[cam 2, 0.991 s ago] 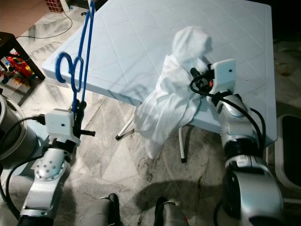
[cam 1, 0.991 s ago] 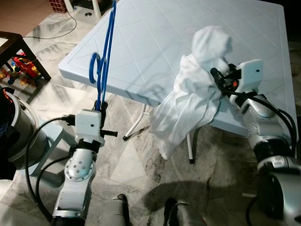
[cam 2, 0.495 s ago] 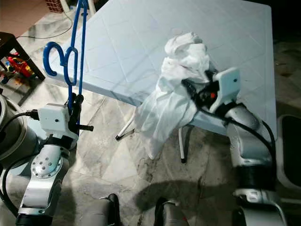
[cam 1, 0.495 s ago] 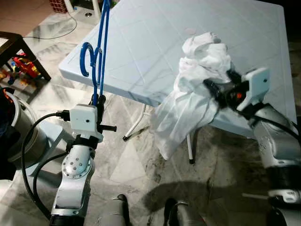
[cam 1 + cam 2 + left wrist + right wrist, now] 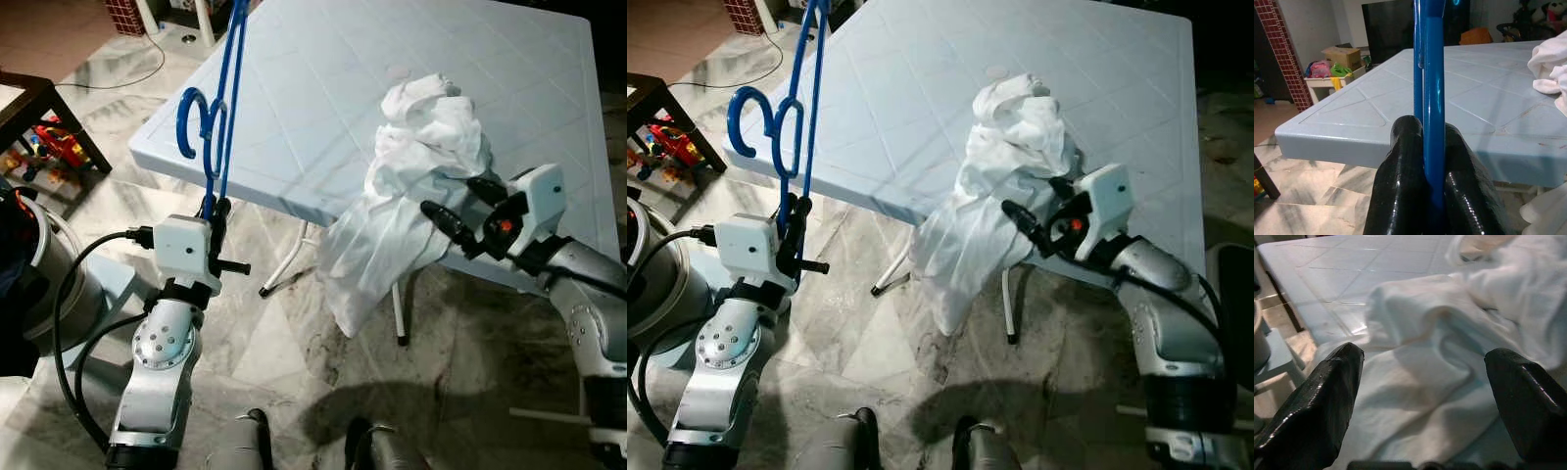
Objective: Hang hanger
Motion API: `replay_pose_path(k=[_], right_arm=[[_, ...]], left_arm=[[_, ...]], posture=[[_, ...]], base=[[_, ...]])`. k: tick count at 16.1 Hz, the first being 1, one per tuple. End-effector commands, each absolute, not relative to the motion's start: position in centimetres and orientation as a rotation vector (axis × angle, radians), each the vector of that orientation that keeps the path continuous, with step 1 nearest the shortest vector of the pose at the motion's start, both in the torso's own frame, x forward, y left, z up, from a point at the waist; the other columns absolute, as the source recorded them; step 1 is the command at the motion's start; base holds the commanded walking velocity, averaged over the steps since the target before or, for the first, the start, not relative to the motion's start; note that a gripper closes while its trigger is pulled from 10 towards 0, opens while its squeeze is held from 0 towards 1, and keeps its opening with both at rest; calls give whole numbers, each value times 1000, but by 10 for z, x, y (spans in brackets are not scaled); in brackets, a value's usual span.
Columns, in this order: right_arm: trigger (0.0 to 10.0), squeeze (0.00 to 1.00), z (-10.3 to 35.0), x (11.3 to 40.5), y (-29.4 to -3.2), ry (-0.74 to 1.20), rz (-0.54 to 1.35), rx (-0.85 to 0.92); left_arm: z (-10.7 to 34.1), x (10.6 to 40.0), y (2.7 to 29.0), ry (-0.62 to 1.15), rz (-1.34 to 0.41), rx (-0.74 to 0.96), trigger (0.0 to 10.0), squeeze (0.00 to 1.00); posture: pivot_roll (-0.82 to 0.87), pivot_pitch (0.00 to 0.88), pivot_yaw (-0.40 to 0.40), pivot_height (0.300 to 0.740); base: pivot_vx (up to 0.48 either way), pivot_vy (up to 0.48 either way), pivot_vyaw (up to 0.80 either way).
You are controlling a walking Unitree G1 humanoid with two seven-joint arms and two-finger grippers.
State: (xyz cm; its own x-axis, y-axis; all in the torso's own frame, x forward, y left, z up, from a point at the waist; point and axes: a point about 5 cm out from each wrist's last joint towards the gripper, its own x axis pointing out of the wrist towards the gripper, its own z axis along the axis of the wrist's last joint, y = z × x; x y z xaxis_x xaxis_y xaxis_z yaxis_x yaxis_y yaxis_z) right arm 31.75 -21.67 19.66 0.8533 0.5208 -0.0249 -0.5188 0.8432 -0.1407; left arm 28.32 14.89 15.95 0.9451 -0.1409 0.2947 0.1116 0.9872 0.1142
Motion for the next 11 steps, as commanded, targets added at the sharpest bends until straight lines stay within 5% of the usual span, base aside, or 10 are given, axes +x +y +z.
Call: replay_pose_path(k=[1, 3, 4, 11], right_arm=[[10000, 94, 197, 314, -214, -7, 573, -155], [10000, 86, 197, 310, -209, -14, 603, -149], [10000, 0, 197, 309, -206, -16, 611, -150], [10000, 0, 190, 309, -185, -24, 656, -170]], left_arm=[[160, 284, 150, -303, -132, 98, 10000, 0], [159, 284, 149, -302, -137, 98, 10000, 0], [160, 284, 149, -303, -141, 97, 10000, 0], [158, 282, 149, -294, -144, 98, 10000, 0]], posture=[[71, 168, 22, 740], [72, 166, 24, 740], [73, 167, 24, 740], [79, 177, 23, 740]], base=[[0, 0, 0], [0, 0, 0], [0, 0, 0], [244, 0, 0]])
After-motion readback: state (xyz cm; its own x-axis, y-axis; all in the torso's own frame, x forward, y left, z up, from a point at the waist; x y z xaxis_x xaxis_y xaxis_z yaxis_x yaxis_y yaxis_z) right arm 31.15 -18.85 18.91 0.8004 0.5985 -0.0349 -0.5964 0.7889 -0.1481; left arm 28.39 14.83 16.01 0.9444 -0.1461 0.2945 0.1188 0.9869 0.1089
